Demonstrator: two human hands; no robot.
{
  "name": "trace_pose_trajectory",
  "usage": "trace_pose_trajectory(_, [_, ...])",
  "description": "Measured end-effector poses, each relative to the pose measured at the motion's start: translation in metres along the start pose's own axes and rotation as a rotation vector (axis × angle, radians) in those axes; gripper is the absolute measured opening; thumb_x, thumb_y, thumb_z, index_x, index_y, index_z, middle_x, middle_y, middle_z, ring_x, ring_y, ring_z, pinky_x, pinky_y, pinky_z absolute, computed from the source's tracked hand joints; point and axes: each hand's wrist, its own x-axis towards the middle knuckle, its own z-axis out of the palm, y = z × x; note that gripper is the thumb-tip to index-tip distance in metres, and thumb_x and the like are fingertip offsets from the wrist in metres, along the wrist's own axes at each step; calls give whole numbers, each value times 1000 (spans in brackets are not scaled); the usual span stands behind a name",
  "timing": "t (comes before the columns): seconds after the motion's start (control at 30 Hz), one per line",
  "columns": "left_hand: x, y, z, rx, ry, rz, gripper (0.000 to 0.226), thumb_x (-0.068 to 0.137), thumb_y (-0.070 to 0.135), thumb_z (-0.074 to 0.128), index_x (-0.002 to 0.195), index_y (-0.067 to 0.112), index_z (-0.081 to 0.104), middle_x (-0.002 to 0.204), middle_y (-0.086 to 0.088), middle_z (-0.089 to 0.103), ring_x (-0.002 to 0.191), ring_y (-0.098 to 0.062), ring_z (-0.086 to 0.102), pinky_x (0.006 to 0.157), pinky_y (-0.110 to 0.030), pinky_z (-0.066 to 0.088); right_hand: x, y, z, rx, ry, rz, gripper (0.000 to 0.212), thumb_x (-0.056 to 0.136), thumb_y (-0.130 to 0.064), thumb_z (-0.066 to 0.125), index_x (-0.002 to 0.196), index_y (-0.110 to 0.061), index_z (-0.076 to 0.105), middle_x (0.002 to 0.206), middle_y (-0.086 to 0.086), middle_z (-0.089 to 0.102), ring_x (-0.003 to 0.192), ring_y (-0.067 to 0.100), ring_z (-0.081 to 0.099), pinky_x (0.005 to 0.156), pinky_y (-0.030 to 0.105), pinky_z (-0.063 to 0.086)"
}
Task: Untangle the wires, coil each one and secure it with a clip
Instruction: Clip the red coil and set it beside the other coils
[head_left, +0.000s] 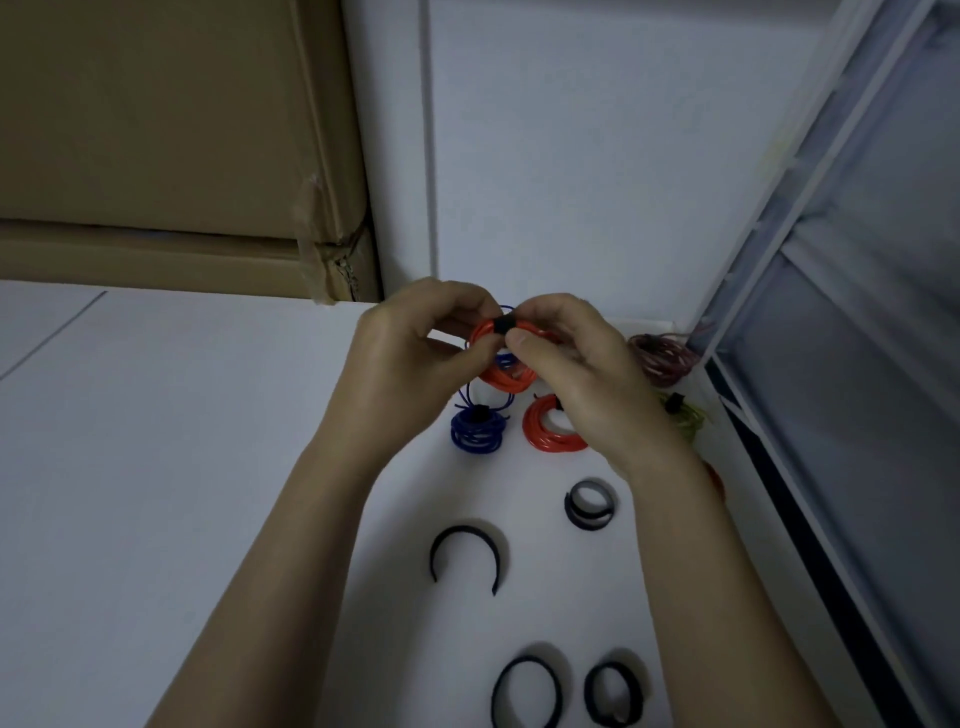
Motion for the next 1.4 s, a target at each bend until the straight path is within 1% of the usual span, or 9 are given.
trace_pose_trajectory(0.17, [1, 1, 0, 28, 8, 64, 26, 82, -3, 68, 96, 18, 64, 91, -1, 62, 85, -7, 66, 68, -19, 56, -2, -4, 2, 140, -7, -8, 18, 92, -12, 58, 103, -26, 56, 96, -4, 70, 91, 10, 65, 83, 27, 49])
trace_pose_trajectory(0.33, [0, -4, -2, 38, -26, 71, 17, 81, -1, 72, 95, 9, 69, 90, -2, 63, 85, -6, 66, 67, -12, 51, -2, -4, 2, 114, 57, -126, 23, 89, -7, 64, 107, -19, 57, 94, -6, 72, 94, 6, 66, 85, 20, 50])
trace_pose_trajectory(0.43, [1, -3, -1, 19, -50, 12, 22, 79, 1, 74, 94, 16, 66, 89, 2, 64, 84, -6, 66, 66, -11, 51, 0, -3, 4, 79, 110, -179, 24, 86, -1, 66, 102, -18, 60, 87, -6, 72, 90, 3, 66, 81, 14, 49])
trace_pose_trajectory(0.53, [1, -3, -1, -16, -56, -95, 30, 80, 8, 75, 102, 25, 63, 93, 10, 64, 83, -4, 65, 68, -12, 52, 0, -3, 7, 36, 149, -187, 24, 85, -3, 67, 101, -21, 62, 88, -6, 74, 89, 4, 68, 84, 23, 53])
trace_pose_trajectory(0.83, [0, -5, 6, 99, -34, 31, 27, 86, 13, 68, 113, 14, 71, 97, 7, 68, 86, -2, 65, 73, -11, 52, 0, 0, 9, 184, 252, -141, 47, 77, -7, 77, 103, -26, 43, 85, 3, 74, 81, 16, 71, 80, 31, 57])
trace_pose_trajectory(1.07, [-6, -13, 8, 118, -25, -118, 18, 86, 5, 67, 100, 15, 72, 83, 18, 66, 80, 3, 63, 66, -10, 50, 3, 16, 20, 96, 182, -138, 10, 89, -11, 65, 89, -20, 61, 86, -5, 70, 83, 5, 67, 76, 18, 51])
trace_pose_trajectory(1.2, [-11, -32, 9, 186, 84, -199, 14, 85, 5, 68, 97, 11, 71, 83, 17, 63, 77, 10, 59, 66, -4, 44, 4, 31, 14, -74, 184, -142, 8, 94, -14, 59, 93, -19, 65, 87, -15, 65, 82, -4, 60, 73, 8, 43])
trace_pose_trajectory(1.3, [-5, -54, 1, 247, 147, -319, 16, 87, 12, 68, 103, 11, 72, 90, 7, 68, 80, -1, 62, 69, -2, 40, 10, 47, 0, -206, 252, -119, 8, 93, -13, 59, 91, -15, 67, 87, -8, 66, 80, 1, 59, 73, 17, 45])
trace_pose_trajectory(1.4, [14, -77, -7, 274, 136, -456, 22, 89, 16, 66, 108, 10, 71, 101, -4, 71, 89, -16, 65, 78, -20, 46, 18, 52, -12, -317, 262, -68, 10, 92, -14, 59, 92, -11, 68, 90, -3, 68, 84, 8, 61, 79, 25, 49])
